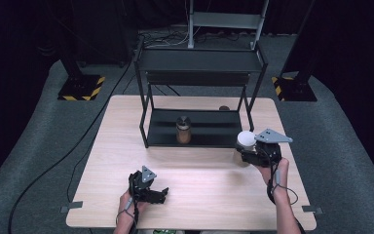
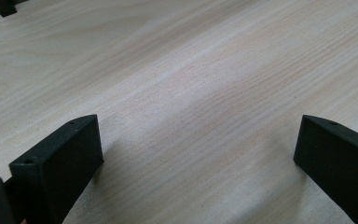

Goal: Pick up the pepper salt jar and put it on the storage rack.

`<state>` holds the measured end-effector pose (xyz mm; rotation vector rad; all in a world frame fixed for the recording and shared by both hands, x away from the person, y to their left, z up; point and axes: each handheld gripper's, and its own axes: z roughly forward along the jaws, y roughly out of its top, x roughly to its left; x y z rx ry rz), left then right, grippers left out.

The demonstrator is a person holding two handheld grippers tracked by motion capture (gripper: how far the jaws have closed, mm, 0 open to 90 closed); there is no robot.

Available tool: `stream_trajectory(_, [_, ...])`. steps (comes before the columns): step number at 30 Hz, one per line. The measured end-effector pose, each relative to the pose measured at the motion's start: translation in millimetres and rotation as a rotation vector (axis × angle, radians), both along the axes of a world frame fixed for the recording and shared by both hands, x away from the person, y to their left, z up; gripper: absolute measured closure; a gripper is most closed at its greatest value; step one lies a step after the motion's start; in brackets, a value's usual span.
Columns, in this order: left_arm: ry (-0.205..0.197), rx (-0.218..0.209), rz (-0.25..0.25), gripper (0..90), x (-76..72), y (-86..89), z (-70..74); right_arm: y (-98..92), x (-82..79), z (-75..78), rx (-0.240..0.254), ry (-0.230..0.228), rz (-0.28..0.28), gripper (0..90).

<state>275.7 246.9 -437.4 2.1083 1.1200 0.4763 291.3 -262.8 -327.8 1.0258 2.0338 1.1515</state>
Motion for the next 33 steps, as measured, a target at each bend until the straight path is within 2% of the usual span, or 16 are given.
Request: stream_trajectory(33, [0.0, -0.001, 0.0, 0.6, 0.1, 0.0, 0.0, 15.6, 28.8, 4.2, -0.007, 0.025, 0.034, 33.4])
